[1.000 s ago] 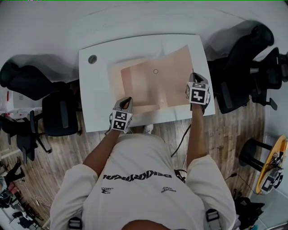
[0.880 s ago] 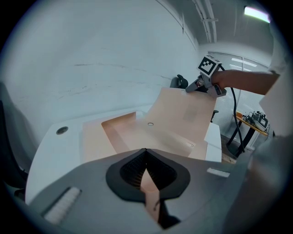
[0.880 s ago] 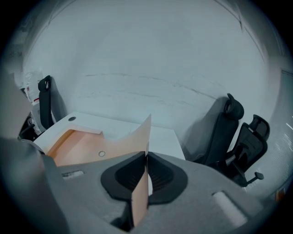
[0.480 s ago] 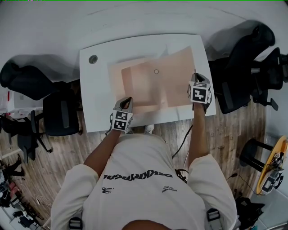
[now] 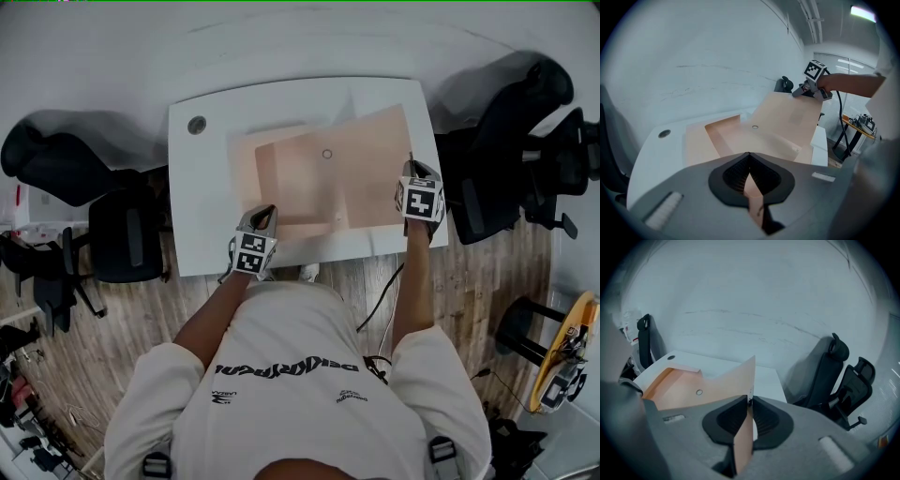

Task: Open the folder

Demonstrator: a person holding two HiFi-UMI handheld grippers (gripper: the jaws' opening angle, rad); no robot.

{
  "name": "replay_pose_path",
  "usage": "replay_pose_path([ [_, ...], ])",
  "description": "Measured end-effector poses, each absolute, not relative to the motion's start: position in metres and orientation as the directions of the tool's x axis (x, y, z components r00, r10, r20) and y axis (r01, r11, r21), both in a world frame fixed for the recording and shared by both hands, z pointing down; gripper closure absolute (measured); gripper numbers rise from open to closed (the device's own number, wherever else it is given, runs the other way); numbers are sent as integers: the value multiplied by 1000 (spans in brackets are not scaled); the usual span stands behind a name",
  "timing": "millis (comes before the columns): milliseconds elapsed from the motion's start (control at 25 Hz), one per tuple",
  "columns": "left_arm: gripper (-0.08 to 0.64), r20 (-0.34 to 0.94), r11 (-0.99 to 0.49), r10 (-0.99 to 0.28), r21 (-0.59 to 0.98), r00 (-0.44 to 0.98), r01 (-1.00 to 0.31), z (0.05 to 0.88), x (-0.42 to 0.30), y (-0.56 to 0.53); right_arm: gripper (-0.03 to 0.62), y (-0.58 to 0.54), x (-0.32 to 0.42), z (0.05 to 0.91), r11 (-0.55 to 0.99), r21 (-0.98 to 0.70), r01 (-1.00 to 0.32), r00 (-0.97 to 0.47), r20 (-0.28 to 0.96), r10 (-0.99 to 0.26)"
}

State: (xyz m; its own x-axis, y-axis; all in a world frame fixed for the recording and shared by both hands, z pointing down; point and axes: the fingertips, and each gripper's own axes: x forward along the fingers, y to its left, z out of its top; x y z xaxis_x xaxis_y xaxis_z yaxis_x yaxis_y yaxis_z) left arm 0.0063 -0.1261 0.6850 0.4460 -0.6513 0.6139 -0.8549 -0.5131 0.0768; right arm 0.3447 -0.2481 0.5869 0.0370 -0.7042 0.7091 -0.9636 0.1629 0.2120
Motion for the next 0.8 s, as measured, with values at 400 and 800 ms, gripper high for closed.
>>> replay_pose_path([
  [400, 568, 616, -516, -649, 75, 446, -853, 686, 7, -126, 557, -252, 343, 594, 208, 276, -938, 61, 725, -686],
  [800, 566, 608, -526, -633, 116, 479, -843, 679, 10, -124, 546, -249, 346, 589, 227, 264, -938, 46, 739, -672],
])
